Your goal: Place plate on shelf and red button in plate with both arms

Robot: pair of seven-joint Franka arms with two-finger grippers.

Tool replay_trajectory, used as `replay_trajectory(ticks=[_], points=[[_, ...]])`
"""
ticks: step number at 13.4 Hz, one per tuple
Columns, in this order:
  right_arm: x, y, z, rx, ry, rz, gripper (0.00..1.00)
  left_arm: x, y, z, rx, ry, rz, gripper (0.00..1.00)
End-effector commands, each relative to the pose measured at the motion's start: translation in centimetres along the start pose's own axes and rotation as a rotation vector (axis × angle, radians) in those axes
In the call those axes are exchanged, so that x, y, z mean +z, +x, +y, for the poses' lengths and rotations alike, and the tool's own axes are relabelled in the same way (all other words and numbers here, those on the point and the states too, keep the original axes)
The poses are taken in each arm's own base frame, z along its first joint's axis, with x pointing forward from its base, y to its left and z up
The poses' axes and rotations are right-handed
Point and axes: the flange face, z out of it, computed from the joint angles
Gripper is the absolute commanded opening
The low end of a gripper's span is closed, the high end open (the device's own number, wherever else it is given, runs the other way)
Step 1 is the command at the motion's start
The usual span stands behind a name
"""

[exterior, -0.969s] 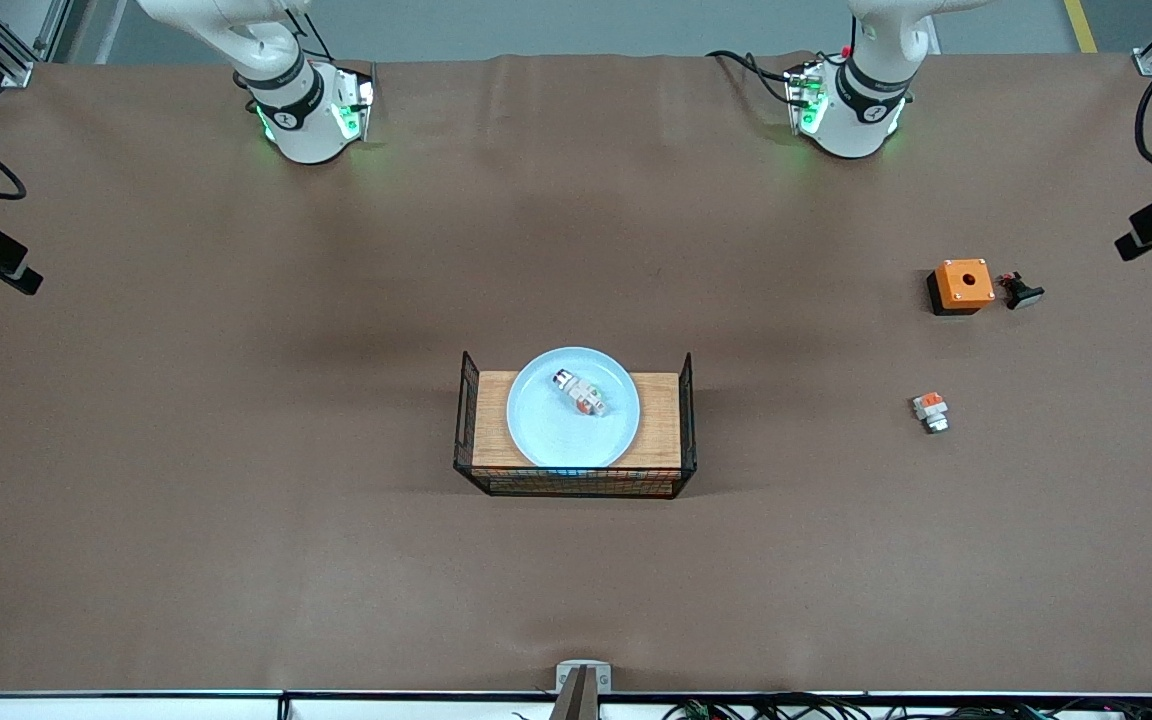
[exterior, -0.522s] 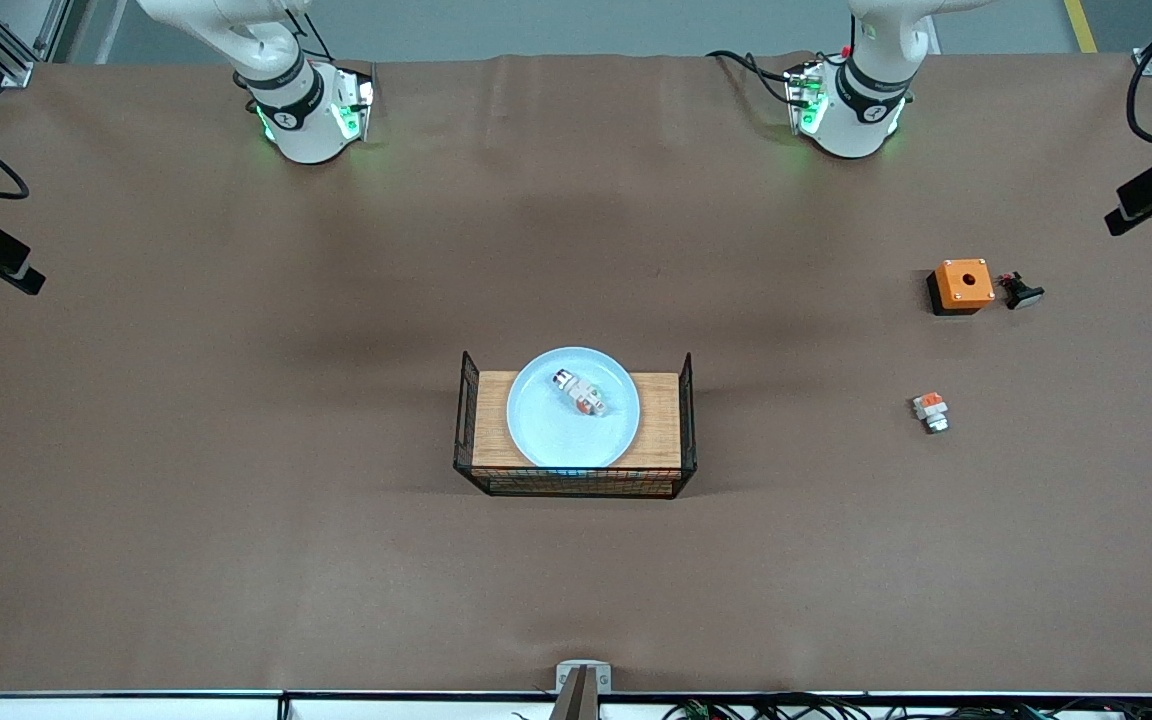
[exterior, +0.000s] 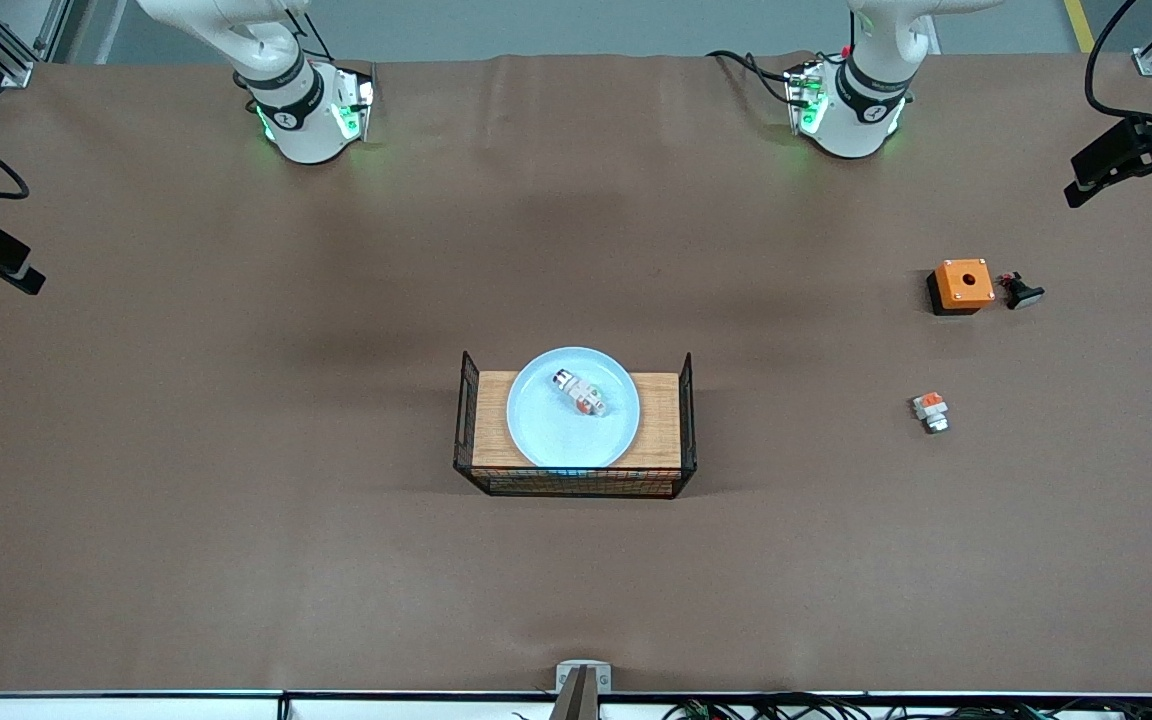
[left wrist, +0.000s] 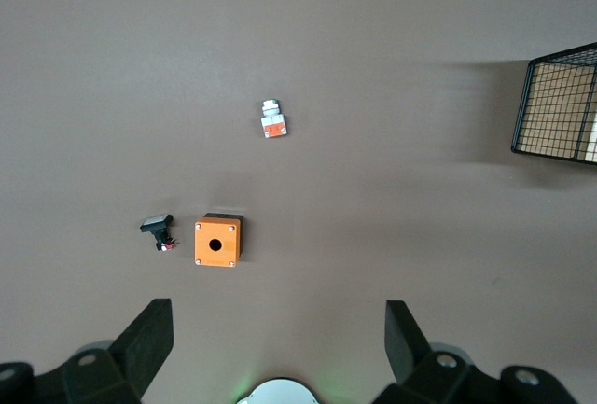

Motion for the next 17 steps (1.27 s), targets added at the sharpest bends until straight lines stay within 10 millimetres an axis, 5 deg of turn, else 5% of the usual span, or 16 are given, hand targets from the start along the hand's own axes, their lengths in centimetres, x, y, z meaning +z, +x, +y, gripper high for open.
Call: replay_trajectory(ticks=[1, 17], points=[[-0.6, 0.1, -0.2, 0.005, -0.014, 0.006, 1.0, -0.3, -0.8, 0.2, 0.025, -0.007, 0.023, 1.0], [-0.6, 0.2, -0.3, 0.004, -0.015, 0.008, 1.0, 1.5, -2.2, 3.8, 0.084, 0.015, 0.033, 1.0]])
